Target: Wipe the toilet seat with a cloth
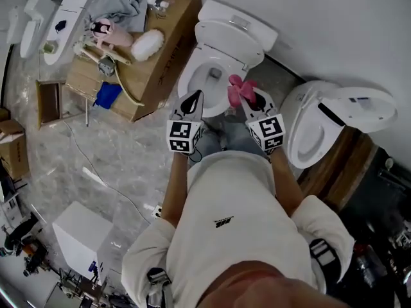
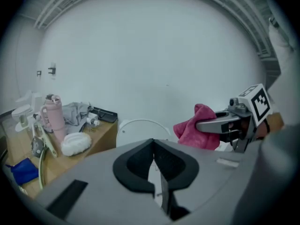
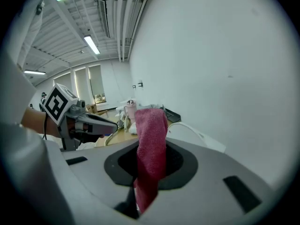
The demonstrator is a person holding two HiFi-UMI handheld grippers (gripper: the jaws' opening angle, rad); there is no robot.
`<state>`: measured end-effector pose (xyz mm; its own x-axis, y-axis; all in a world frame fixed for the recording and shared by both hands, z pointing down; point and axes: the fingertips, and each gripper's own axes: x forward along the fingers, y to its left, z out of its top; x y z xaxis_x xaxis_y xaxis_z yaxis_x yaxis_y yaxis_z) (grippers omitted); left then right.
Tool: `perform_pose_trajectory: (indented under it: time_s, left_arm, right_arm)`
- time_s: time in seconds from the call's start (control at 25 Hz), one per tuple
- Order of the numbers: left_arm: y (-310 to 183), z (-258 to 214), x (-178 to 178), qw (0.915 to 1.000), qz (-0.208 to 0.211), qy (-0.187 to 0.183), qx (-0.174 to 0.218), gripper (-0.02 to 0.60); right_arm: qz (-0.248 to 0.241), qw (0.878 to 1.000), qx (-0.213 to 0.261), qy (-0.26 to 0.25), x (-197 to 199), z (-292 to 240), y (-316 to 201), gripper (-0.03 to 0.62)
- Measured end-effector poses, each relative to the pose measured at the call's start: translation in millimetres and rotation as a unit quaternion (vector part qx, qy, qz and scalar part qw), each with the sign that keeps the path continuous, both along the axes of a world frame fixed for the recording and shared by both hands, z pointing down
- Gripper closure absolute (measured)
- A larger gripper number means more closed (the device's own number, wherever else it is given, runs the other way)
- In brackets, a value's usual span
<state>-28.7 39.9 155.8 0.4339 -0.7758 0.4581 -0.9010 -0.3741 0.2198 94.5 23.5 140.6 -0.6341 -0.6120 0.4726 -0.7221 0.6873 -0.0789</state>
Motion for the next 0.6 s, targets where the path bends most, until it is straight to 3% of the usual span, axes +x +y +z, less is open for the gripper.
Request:
perform_pose_trajectory:
  time_s: [0.28, 0.6]
  left_arm:
    - [0.2, -67.2, -7.0, 0.9987, 0.01, -0.02, 0.046, 0.571]
    - [-3.6, -93.2, -7.0, 0.9976, 0.004, -0.026, 0.064, 0.571]
  right_arm:
    - [-0.026, 0.999, 0.025, -0.018, -6.1, -50.4, 1.1, 0.548]
    - [-0.028, 0.998, 0.045, -0.028, -8.0, -70.5, -11.5, 0.548]
